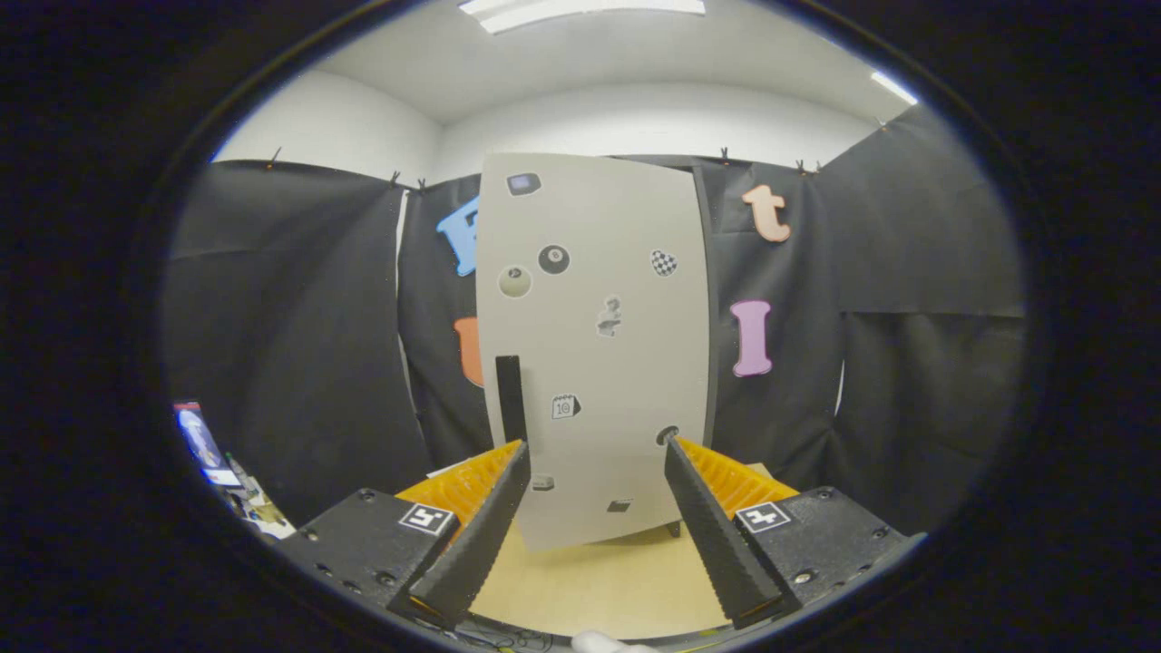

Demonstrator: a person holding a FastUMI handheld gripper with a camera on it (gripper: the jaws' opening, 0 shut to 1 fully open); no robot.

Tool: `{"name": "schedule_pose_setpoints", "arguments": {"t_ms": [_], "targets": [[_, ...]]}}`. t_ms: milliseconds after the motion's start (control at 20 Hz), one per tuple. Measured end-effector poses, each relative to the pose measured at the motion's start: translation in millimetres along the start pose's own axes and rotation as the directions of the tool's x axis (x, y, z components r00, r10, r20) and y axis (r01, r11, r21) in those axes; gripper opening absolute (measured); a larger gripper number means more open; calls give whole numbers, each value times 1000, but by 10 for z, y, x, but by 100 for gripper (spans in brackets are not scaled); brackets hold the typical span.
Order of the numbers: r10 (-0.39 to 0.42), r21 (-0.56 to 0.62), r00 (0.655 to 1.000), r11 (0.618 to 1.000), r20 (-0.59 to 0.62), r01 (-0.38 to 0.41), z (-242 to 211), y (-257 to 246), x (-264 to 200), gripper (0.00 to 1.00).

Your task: Open the shoe cabinet door, grab the shoes and put them into the shoe cabinet, then close the shoe cabinet door.

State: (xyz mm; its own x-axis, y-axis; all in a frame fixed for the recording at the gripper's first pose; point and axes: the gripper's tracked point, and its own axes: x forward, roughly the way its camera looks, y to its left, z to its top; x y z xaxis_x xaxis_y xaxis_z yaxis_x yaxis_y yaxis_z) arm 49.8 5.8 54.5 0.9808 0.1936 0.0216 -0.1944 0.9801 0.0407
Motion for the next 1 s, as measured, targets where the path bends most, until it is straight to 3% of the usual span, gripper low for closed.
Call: {"name": "schedule_pose_setpoints", "arguments": {"t_ms": [550, 1000], "targets": [[-109, 24, 994, 994, -5, 109, -124, -306, -518, 98], [-141, 34, 990, 989, 0, 141, -84, -438, -643, 98]]}}
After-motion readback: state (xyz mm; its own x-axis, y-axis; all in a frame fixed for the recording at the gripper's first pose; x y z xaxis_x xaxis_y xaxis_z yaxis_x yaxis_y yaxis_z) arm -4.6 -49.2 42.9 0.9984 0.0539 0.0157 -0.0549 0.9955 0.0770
